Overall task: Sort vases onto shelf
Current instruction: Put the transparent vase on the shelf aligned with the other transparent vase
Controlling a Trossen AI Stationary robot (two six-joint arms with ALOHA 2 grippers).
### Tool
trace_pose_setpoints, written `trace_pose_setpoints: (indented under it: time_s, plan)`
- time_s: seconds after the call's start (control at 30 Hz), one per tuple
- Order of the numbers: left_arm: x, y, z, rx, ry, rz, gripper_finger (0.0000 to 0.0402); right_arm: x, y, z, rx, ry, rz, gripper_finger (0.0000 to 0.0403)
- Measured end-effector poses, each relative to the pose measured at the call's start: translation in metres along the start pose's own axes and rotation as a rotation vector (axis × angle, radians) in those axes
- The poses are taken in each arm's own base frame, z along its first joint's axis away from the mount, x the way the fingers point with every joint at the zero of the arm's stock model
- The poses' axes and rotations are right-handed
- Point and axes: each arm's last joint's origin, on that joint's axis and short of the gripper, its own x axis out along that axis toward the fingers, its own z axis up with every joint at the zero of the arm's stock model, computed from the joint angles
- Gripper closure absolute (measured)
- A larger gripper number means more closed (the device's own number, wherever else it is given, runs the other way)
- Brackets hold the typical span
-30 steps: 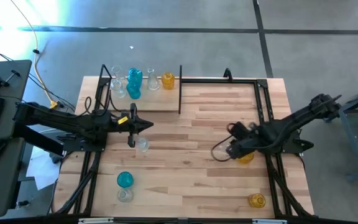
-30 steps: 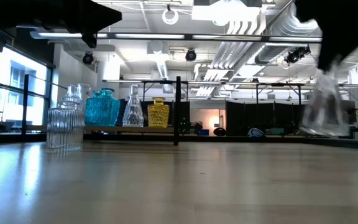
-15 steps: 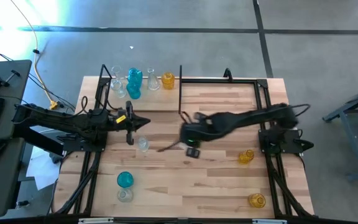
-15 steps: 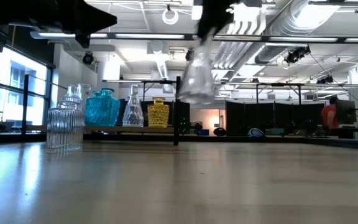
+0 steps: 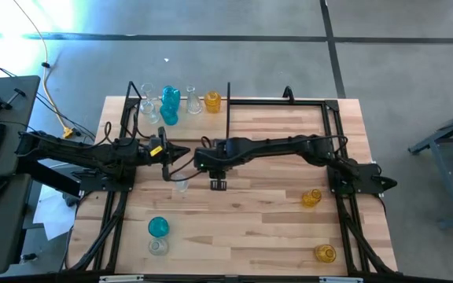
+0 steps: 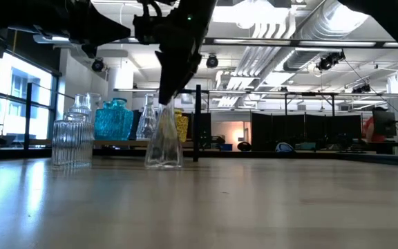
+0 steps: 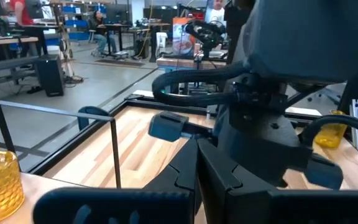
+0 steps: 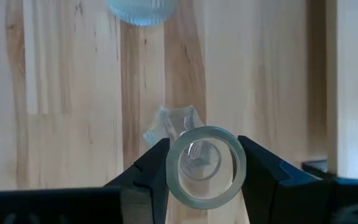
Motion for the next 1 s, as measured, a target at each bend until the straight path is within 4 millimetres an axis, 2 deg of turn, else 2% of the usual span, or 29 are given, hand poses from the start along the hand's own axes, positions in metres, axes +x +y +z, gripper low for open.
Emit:
trace_pose_setpoints:
  time_s: [0.17,0.4,0.53,0.77,0.9,1.0]
  plan:
    - [0.0,0.0,0.0,0.0,0.0,0.0,0.0402,0.004,-0.003,0.002,0.003,-0.009,-0.002,0.0275]
    - [0.0,0.0,0.0,-0.009,0.0,0.0,0.0402,0.004,-0.002,0.005,-0.006,-0.05,-0.026,0.0168]
    - [0.0,0.0,0.0,-0.01,0.0,0.0,0.0401,-0.002,0.003,0.006,-0.034,-0.055,-0.065,0.0137]
    - [0.0,0.0,0.0,-0.008,0.004,-0.001,0.0402,-0.038,0.013,0.013,-0.09,-0.089,-0.112,0.0139]
    - [0.0,0.0,-0.001,-0.007,0.007,-0.001,0.0401,-0.065,0.022,0.01,-0.138,-0.057,-0.143,0.0152]
    - [0.0,0.0,-0.001,-0.007,0.008,-0.01,0.0401,-0.083,0.029,-0.001,-0.158,-0.053,-0.214,0.0175]
